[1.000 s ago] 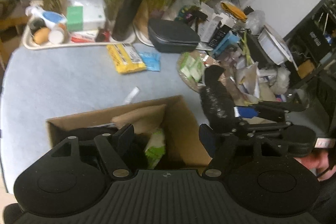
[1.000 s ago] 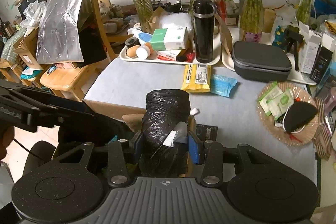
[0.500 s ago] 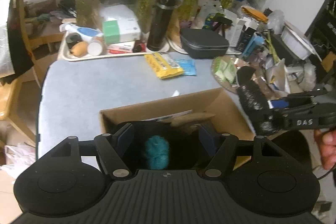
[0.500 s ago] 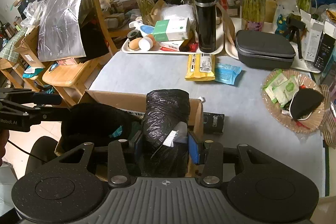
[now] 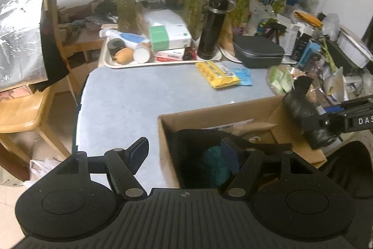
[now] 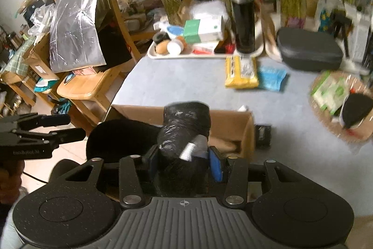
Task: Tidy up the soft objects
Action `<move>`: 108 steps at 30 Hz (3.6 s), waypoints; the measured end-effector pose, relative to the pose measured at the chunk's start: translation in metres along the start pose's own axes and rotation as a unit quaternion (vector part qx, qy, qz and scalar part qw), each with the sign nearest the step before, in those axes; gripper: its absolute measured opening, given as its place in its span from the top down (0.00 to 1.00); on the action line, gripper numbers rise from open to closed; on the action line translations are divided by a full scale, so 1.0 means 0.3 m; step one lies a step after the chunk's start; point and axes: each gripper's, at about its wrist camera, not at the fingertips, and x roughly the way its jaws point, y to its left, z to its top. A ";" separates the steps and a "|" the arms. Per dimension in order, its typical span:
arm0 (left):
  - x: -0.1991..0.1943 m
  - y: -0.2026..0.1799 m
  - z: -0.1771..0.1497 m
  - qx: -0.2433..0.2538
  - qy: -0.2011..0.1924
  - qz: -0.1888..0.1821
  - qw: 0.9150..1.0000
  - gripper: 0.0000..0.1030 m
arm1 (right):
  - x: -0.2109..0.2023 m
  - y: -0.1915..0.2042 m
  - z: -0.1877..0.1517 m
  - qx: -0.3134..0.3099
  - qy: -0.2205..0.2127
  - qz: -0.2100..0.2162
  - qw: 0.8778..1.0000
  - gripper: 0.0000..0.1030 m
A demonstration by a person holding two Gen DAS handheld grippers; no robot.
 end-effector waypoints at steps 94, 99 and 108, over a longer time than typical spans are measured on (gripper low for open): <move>0.315 0.212 0.115 -0.033 -0.084 -0.081 0.993 0.35 | 0.347 -0.494 0.187 0.037 -0.112 -0.094 0.989 0.00; 0.374 0.222 0.132 -0.024 -0.083 -0.077 0.993 0.35 | 0.403 -0.489 0.209 0.011 -0.106 -0.083 0.991 0.00; 0.462 0.274 0.144 -0.040 -0.105 -0.069 0.991 0.35 | 0.502 -0.468 0.246 -0.053 -0.098 -0.047 0.993 0.04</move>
